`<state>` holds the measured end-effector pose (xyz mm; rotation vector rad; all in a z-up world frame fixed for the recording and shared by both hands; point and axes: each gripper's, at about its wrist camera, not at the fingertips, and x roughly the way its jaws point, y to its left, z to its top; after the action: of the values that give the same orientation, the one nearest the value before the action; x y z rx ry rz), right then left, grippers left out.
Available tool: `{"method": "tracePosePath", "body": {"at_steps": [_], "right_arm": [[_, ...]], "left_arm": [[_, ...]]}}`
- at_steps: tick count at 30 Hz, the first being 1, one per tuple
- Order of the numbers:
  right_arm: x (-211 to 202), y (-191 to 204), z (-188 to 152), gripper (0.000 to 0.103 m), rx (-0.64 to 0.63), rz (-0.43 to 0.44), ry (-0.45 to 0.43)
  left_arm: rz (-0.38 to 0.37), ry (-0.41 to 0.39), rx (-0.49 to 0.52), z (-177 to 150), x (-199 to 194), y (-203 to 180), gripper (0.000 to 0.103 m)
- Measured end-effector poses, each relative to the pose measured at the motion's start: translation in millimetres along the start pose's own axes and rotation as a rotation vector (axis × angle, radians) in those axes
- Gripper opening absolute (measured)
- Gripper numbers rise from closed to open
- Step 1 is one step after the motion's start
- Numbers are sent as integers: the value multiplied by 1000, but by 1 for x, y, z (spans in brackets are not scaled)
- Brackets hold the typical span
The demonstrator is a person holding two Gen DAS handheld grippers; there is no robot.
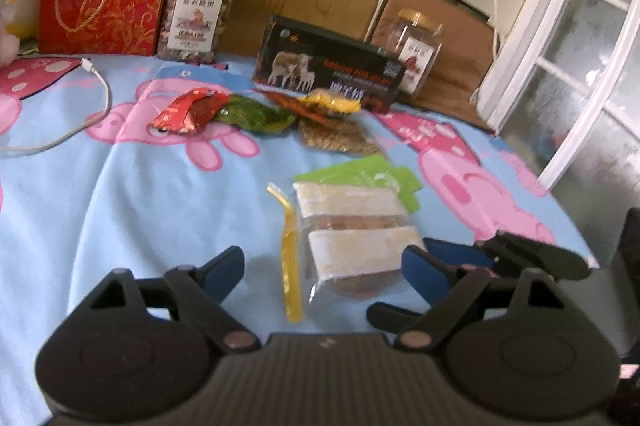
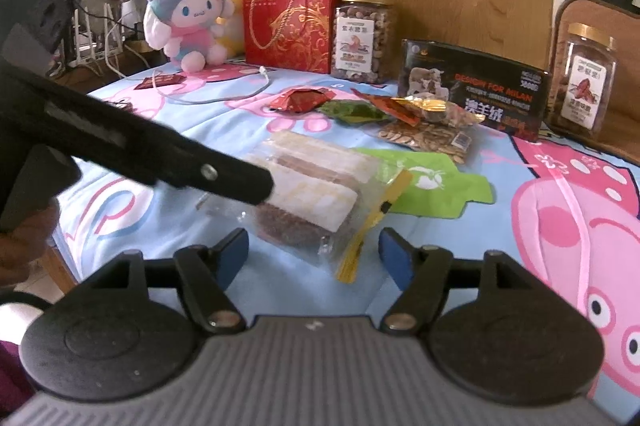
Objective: Organize snacks
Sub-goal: 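Carry the clear bag into the dark green box and release it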
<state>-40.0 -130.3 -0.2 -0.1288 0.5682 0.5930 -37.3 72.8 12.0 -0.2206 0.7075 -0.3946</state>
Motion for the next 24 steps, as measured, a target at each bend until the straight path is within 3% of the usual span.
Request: {"method": "tracePosePath", "body": {"at_steps": [4,7,10,12,13,19,24], "right_arm": [[2,-6,1,76,42,0,5],[4,-4,1,77,42,1,3],[7,0,3,77,27,6,3],[8,1,4,71,14,9,8],[8,3,5,61,2,-6,6],[-2,-5,14,56,43,14,-61],[-3,-15,40,56,7,-22,-133]], "left_arm": [[-17,5,8,1,2,-2,82],[-38,38,12,1,13,-3,69],[-62,37,31,2,19,-6,67],[-117,52,18,4,21,-6,56],[-125,50,25,4,20,-8,54],[-123,-16,72,14,4,-18,54],[-130,-45,91,57,11,-26,55]]}}
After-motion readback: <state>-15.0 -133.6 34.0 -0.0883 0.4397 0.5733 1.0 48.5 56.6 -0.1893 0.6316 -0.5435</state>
